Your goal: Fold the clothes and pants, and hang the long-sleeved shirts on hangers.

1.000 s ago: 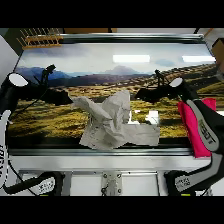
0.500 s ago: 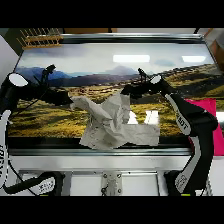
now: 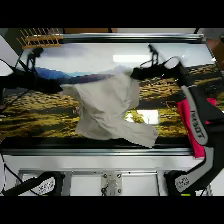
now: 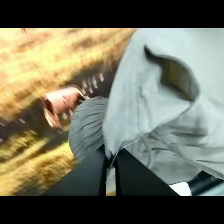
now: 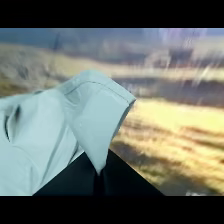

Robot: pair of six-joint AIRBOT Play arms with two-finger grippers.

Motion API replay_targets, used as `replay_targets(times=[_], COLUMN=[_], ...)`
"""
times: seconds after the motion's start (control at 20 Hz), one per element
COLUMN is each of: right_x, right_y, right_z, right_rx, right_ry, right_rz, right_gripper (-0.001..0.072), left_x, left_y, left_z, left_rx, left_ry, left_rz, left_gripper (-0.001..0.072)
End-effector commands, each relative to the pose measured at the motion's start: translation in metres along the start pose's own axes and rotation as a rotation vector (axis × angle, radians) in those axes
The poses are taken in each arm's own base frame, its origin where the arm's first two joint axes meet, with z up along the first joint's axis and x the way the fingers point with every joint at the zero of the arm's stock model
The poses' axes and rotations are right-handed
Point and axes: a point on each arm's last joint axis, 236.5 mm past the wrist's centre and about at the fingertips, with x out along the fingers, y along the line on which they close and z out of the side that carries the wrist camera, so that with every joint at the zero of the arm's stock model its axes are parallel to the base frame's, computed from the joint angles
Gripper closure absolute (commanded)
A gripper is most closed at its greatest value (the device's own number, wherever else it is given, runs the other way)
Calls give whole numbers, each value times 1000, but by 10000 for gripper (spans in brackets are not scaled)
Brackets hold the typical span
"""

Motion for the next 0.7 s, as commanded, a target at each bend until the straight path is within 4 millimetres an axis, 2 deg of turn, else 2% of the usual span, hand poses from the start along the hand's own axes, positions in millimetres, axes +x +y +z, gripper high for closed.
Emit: replay_targets(times=[0.0, 0.05, 0.15, 0.25, 0.3, 0.45, 0.55, 0.65], right_x=[-144, -184, -248, -306, -329, -387, -416, -437], right_y=[65, 89, 128, 165, 180, 214, 226, 232], right_z=[78, 87, 89, 82, 77, 60, 49, 41], right_rx=[-189, -233, -319, -412, -445, -518, -536, -543], right_ry=[-278, -351, -457, -554, -594, -698, -753, -792], right_rz=[-51, -57, -86, -134, -148, -197, -237, -273], right_gripper=[708, 708, 708, 708, 708, 708, 708, 708], left_x=[-101, -132, -187, -235, -254, -300, -322, -335], left_y=[-28, -43, -78, -113, -127, -164, -180, -191], left_z=[48, 55, 59, 52, 46, 22, 9, -4], left_rx=[119, 157, 221, 291, 320, 387, 368, 336], left_ry=[-251, -325, -459, -571, -613, -738, -817, -879], left_rz=[101, 116, 125, 123, 119, 94, 55, 7], left_gripper=[689, 689, 689, 689, 689, 689, 689, 689])
